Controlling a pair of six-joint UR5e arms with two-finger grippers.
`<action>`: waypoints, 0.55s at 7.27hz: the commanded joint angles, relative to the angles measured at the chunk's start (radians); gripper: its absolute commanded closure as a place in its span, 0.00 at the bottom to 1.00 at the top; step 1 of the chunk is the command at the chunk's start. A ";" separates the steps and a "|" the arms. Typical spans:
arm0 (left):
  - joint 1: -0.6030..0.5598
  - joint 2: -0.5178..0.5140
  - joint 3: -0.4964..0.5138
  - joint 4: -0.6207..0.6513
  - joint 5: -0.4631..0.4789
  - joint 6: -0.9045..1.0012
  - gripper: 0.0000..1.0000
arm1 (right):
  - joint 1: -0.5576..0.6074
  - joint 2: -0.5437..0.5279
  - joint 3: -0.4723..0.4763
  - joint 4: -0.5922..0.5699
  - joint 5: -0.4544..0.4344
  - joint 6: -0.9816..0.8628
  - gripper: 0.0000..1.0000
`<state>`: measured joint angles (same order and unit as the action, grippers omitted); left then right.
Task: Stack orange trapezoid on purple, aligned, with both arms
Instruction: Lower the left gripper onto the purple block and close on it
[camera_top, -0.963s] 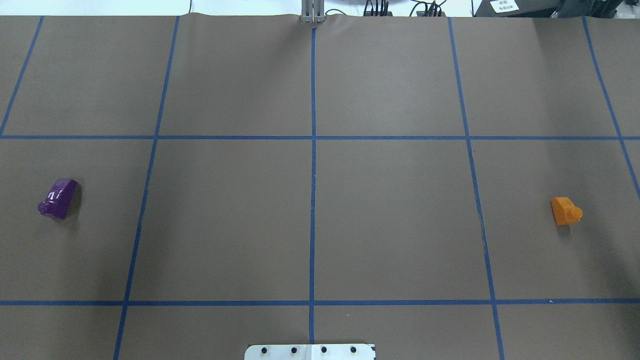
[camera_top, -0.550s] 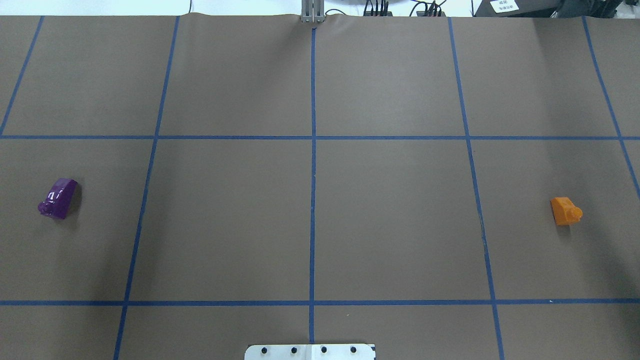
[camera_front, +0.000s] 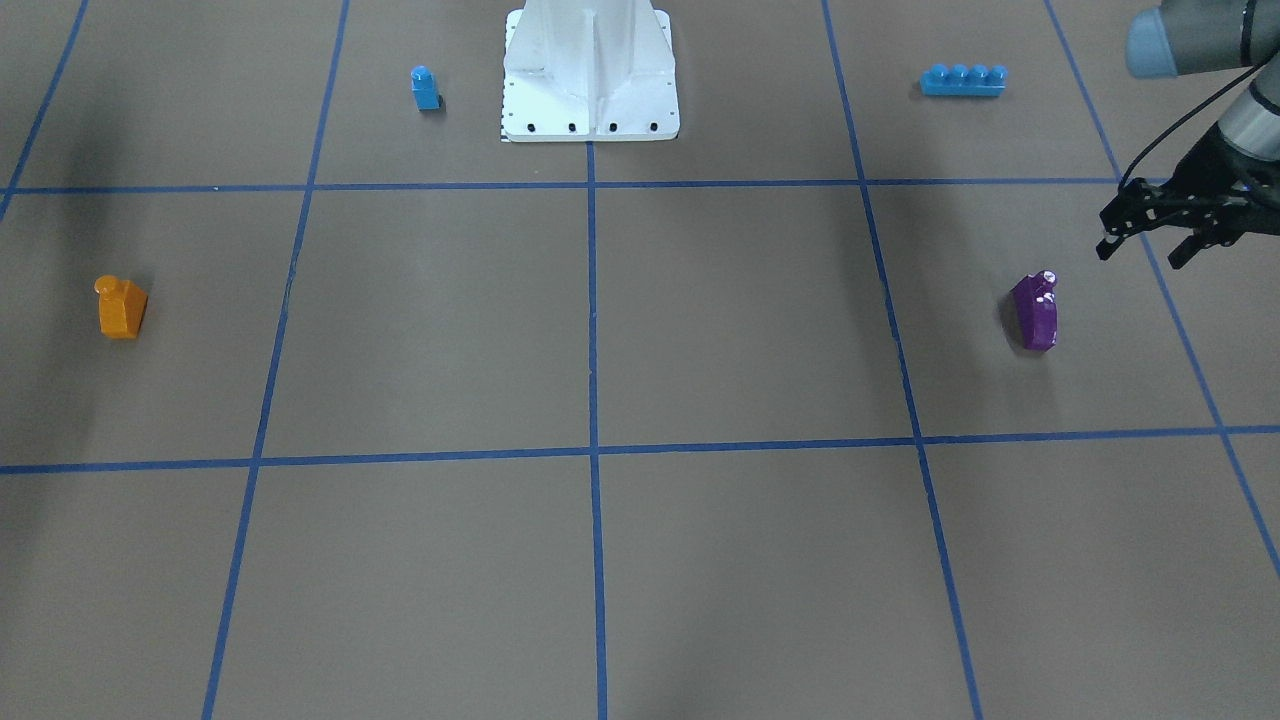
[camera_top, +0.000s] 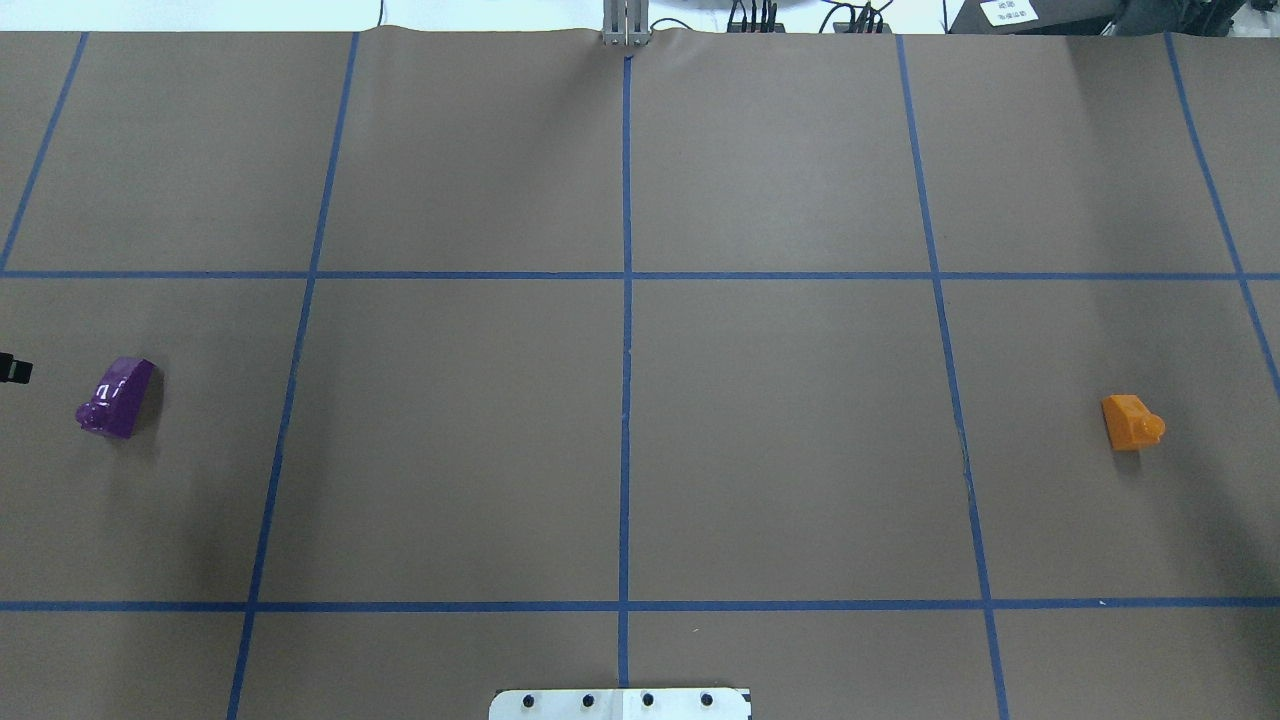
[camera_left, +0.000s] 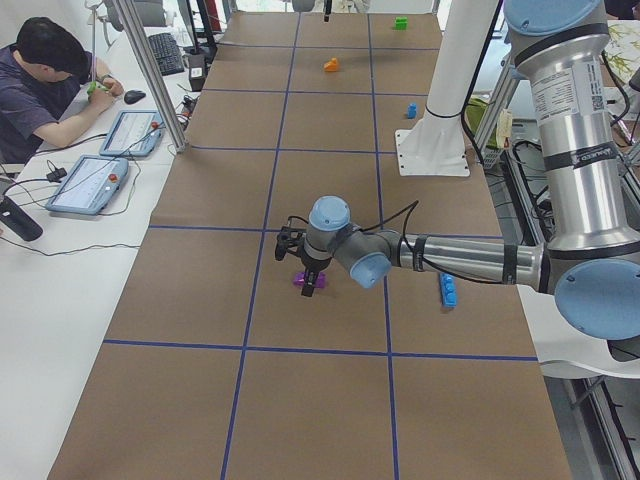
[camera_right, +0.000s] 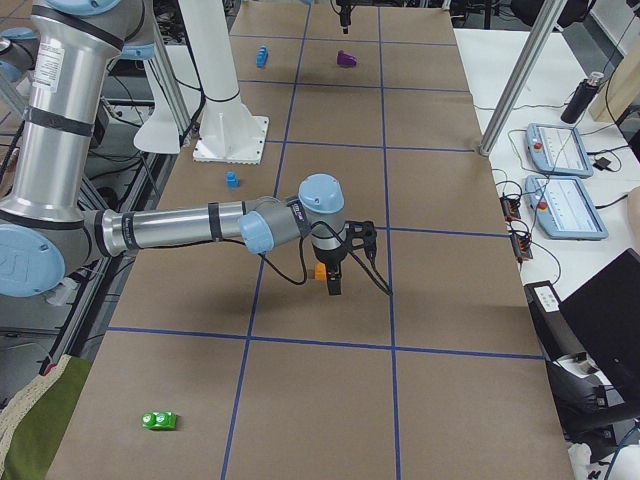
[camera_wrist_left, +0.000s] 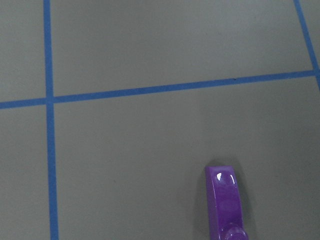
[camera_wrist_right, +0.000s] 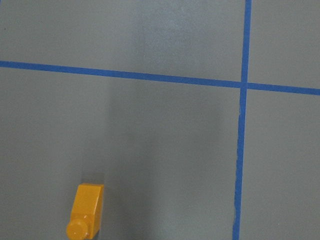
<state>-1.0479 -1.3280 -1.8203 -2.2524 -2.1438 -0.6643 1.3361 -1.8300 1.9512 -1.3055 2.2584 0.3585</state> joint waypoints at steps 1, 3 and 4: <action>0.121 -0.031 0.025 -0.004 0.079 -0.026 0.00 | 0.000 0.000 0.000 0.000 0.000 -0.001 0.00; 0.149 -0.127 0.131 -0.007 0.096 -0.025 0.03 | 0.000 0.000 0.000 0.000 0.000 -0.001 0.00; 0.154 -0.143 0.154 -0.007 0.096 -0.023 0.10 | 0.000 0.000 0.000 0.000 0.000 -0.001 0.00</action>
<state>-0.9045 -1.4378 -1.7078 -2.2592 -2.0514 -0.6886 1.3361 -1.8300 1.9512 -1.3054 2.2580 0.3574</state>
